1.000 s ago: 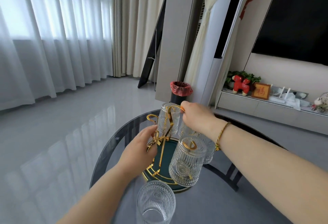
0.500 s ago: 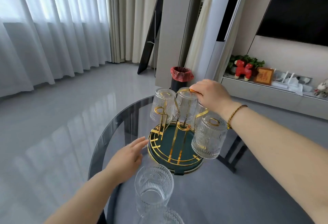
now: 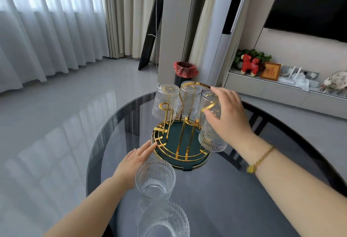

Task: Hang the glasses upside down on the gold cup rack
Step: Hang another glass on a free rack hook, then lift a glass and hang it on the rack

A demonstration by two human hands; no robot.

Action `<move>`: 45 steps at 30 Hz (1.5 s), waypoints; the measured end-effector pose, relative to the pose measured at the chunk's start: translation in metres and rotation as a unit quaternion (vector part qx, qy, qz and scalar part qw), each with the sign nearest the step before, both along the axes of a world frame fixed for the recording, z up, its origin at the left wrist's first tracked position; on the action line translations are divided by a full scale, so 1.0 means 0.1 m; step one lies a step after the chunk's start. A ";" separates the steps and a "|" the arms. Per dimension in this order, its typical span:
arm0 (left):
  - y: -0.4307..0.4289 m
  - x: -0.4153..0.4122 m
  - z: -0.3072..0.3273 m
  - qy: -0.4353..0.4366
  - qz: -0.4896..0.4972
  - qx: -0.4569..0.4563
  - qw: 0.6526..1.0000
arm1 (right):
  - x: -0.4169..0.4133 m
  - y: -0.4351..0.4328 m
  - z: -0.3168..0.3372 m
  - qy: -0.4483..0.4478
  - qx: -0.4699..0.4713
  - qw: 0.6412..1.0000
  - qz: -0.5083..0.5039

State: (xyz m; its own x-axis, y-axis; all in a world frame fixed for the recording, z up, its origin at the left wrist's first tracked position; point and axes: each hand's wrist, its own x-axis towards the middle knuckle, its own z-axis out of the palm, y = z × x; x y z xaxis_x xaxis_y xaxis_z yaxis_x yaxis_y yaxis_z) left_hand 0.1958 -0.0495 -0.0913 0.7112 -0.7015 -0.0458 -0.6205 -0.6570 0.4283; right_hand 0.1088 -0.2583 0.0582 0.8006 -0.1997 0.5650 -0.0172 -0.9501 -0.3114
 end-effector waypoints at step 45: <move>0.35 -0.25 0.08 0.009 0.085 -0.041 0.995 | -1.28 0.26 -0.17 0.100 0.349 0.929 0.067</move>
